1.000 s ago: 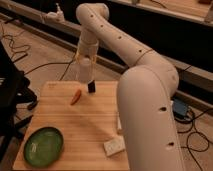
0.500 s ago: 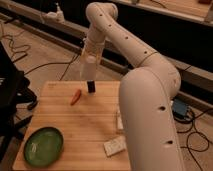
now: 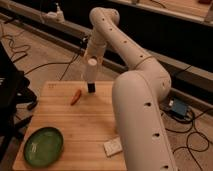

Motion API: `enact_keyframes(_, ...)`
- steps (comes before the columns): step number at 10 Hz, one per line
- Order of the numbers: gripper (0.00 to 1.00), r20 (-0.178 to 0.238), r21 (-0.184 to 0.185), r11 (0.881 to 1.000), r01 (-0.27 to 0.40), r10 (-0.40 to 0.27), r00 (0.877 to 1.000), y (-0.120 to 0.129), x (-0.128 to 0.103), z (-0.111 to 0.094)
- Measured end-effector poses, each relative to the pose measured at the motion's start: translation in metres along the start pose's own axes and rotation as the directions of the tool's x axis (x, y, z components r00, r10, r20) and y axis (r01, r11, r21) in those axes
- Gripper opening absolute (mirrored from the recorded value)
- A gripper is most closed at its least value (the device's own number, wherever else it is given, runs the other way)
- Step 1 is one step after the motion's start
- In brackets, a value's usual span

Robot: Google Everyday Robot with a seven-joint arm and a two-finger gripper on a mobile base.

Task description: Place the ceramic cup over the eraser

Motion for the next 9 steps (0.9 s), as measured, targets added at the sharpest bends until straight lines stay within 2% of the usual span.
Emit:
enact_keyframes(5, 0.00, -0.044, -0.051, 0.999, 0.004, -0.006, 0.999, 0.002, -0.011, 0.033)
enact_keyframes(9, 0.00, -0.057, -0.039, 0.999, 0.026, -0.028, 0.998, 0.001, -0.017, 0.057)
